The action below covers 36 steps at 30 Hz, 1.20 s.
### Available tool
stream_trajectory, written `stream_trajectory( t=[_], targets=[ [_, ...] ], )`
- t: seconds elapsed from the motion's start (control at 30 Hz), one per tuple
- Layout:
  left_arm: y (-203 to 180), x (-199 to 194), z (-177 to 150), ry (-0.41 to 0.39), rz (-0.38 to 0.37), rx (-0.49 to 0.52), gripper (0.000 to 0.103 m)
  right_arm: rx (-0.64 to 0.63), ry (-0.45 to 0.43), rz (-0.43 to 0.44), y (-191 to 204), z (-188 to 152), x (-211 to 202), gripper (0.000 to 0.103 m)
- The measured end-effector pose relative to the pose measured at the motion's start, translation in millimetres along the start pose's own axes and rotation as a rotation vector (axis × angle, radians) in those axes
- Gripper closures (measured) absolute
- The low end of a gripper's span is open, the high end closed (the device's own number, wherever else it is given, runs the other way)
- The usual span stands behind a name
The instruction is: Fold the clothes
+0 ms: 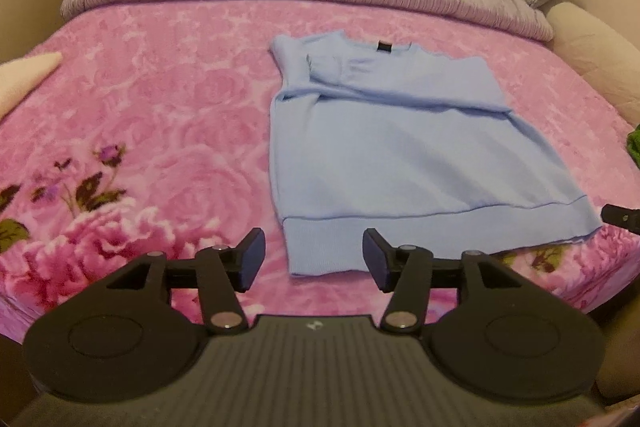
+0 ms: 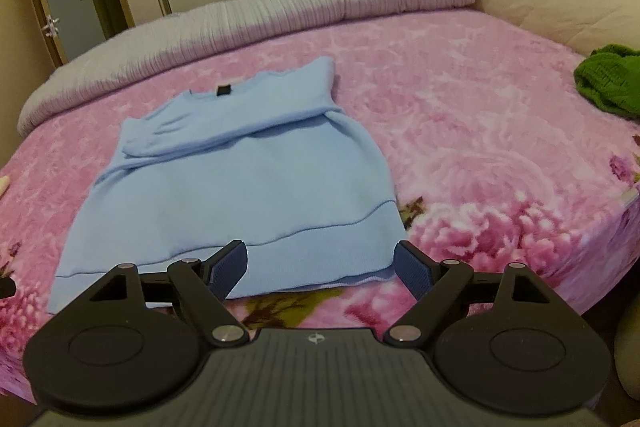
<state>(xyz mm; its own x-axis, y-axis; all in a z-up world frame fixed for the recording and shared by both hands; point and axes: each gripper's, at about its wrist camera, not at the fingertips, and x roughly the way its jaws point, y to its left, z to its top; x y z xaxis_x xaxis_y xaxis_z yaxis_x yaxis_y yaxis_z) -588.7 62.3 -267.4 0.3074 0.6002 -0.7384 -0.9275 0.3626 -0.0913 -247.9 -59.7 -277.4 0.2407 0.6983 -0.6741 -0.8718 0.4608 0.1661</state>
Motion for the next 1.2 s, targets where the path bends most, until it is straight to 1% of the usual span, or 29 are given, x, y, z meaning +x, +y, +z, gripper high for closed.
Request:
stream_trajectory(
  t=[0.1,0.2,0.3,0.4,0.7,1.2],
  targets=[
    [17.7,15.1,-3.5,0.035,-0.02,-0.045,0.053,0.01,0.025,-0.025,-14.0,-0.1,12.2,0.02],
    [24.0,22.7,-3.6,0.05,-0.018,-0.066,0.053,0.026,0.05,-0.058,-28.9,-1.9,23.1,0.02],
    [29.9,30.1,-3.6,0.064,-0.015,-0.086,0.053,0.029,0.074,-0.079,-34.1,-2.4,33.2,0.02],
    [25.2,32.0,0.8,0.066,-0.014,-0.084,0.053,0.002,0.085,-0.074,-27.2,1.2,39.7,0.02],
    [13.8,36.0,4.4,0.074,-0.032,-0.073,0.053,-0.061,0.081,-0.011,2.8,12.5,44.8,0.02],
    [12.0,34.8,5.7,0.073,-0.058,-0.081,0.051,-0.074,0.091,0.015,14.9,12.9,45.4,0.02]
  ],
)
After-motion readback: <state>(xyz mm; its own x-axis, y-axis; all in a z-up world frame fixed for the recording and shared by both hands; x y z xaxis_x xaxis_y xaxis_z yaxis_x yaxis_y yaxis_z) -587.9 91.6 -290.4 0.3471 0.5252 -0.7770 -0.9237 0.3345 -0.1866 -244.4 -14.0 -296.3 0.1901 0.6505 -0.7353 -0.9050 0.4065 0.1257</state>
